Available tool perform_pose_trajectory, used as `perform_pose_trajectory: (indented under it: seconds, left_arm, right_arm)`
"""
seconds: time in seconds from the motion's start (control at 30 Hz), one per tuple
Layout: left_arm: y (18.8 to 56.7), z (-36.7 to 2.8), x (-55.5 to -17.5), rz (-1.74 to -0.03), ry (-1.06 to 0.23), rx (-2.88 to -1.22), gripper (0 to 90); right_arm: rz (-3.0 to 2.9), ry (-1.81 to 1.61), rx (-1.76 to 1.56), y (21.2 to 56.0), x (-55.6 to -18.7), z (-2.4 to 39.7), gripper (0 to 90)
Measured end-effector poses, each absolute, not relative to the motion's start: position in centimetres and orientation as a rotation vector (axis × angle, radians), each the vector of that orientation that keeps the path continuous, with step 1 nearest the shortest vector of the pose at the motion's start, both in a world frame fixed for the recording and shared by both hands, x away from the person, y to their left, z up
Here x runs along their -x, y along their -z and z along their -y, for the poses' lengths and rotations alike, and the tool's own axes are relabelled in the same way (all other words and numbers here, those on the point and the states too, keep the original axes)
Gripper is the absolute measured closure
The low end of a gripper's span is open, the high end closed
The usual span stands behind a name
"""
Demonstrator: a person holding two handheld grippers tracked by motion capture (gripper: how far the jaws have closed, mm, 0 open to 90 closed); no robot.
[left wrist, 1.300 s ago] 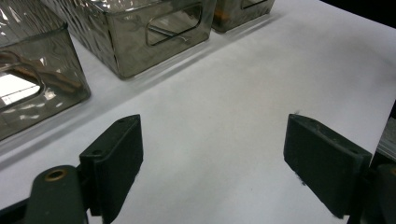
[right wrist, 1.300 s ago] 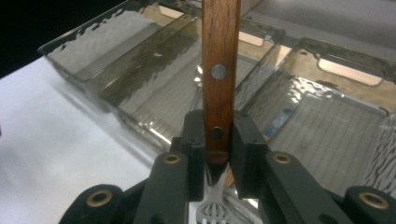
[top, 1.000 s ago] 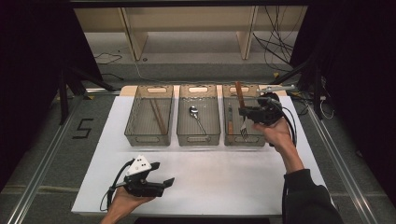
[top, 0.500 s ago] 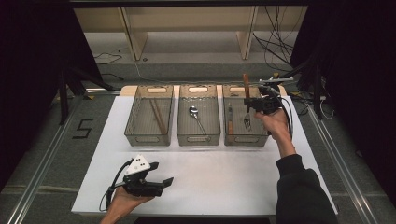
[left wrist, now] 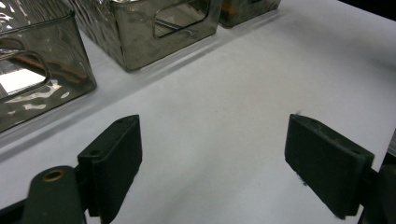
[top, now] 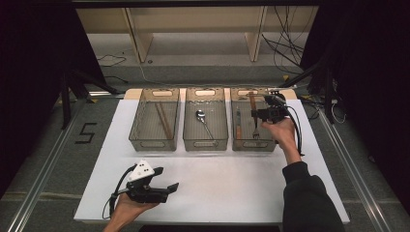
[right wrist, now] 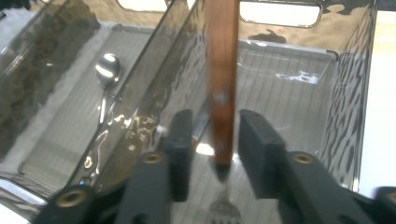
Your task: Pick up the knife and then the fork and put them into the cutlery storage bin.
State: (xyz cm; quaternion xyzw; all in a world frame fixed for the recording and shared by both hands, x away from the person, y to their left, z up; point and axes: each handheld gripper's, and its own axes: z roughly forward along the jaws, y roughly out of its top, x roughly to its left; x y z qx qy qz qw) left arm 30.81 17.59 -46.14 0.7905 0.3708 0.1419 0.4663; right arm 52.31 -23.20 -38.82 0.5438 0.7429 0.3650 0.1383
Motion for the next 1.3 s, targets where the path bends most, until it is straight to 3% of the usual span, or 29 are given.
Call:
perform_pose_trajectory:
  seconds: [0.43,1.3]
  left_arm:
    - [46.2,-17.9,-30.8,-0.919,-0.338,-1.927,18.0]
    - [46.2,-18.4,-30.9,-0.936,-0.324,-1.883,17.3]
  right_arm:
    - [-2.148,-1.213,-1.368,38.0,-46.7,23.2,37.1]
    - [-2.215,-1.518,-1.11,42.9,-33.1,22.3,24.6]
